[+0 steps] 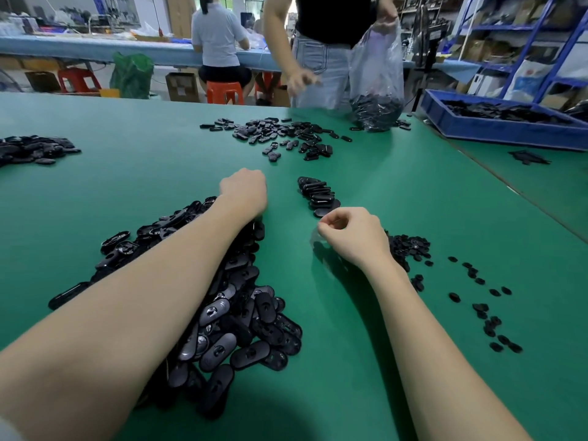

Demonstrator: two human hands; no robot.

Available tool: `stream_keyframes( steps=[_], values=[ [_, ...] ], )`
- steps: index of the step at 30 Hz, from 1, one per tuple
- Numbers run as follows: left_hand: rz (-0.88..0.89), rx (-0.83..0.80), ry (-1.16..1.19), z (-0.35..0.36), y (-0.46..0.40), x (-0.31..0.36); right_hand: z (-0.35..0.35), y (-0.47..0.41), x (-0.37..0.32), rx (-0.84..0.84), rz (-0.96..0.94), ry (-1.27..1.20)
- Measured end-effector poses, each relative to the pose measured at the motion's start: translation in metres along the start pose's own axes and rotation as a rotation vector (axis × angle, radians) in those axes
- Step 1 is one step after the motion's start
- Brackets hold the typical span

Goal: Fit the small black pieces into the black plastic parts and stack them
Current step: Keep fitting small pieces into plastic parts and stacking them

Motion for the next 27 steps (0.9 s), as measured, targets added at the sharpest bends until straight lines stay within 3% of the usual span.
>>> stream_keyframes(
  steps=[3, 8, 12, 17, 21, 27],
  values=[
    [0.054, 0.069, -0.019, -0.014, 0.005, 0.008, -0.003, 0.0, 0.0, -0.001, 0.005, -0.021],
    [0.26, 0.159, 0.223, -0.035, 0.049, 0.052, -0.016, -0.002, 0.004, -0.008, 0.086, -0.275],
    [0.329, 0.182, 0.377, -0.038, 0.086, 0.078, -0.013, 0.004, 0.007, -0.134, 0.194, -0.473],
    [0.272, 0.185, 0.543, -0.027, 0.102, 0.078, -0.012, 0.006, 0.01, -0.202, 0.231, -0.471],
    [0.269, 0.233, 0.546, -0.026, 0.105, 0.076, -0.01, 0.007, 0.01, -0.257, 0.242, -0.426],
    [0.286, 0.119, 0.639, -0.014, 0.105, 0.071, -0.016, 0.009, 0.011, -0.279, 0.21, -0.287]
  ],
)
Point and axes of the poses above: each hand's wrist, its own y-axis away from the middle knuckle, its own z-axis out of the palm, x = y × z, the point moved 10 cm from there along -y, towards the middle knuckle, and after that the axes turned 5 degrees about x, right-handed, at the moved point
